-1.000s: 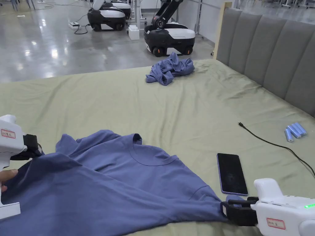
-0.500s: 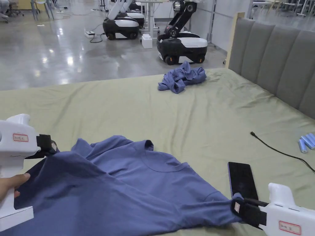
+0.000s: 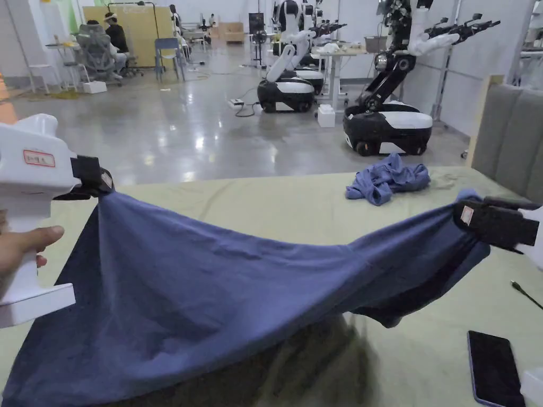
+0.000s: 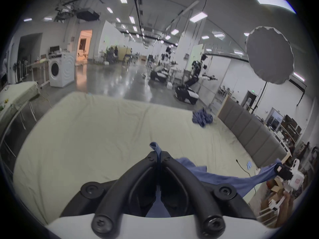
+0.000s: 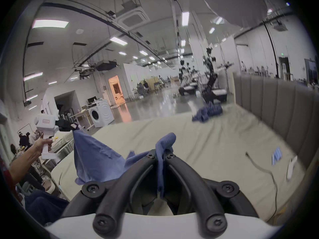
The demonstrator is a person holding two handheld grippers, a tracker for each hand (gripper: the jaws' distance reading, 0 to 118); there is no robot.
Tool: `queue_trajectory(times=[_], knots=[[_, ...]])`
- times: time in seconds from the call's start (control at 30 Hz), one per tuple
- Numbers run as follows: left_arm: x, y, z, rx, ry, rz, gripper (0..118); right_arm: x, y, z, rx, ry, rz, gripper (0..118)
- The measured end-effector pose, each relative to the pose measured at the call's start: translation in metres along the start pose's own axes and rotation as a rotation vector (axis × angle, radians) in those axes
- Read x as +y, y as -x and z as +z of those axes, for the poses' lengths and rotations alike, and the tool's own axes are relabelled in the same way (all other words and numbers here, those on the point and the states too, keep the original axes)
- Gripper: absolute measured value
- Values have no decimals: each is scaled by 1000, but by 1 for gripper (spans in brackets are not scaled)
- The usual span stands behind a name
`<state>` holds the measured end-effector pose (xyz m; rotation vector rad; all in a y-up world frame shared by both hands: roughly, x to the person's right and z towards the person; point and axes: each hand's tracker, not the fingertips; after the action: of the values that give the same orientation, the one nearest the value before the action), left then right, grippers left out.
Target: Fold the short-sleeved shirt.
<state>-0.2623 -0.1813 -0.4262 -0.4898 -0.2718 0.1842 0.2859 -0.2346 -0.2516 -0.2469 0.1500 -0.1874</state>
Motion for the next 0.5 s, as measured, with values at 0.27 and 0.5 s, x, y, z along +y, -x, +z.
queue_trajectory(times=[0.27, 0.5], knots=[[106, 15, 76, 120, -178, -15, 2, 132, 49, -27, -45, -134, 138, 4], [167, 28, 101, 135, -268, 75, 2, 217, 84, -48, -72, -178, 142, 4]])
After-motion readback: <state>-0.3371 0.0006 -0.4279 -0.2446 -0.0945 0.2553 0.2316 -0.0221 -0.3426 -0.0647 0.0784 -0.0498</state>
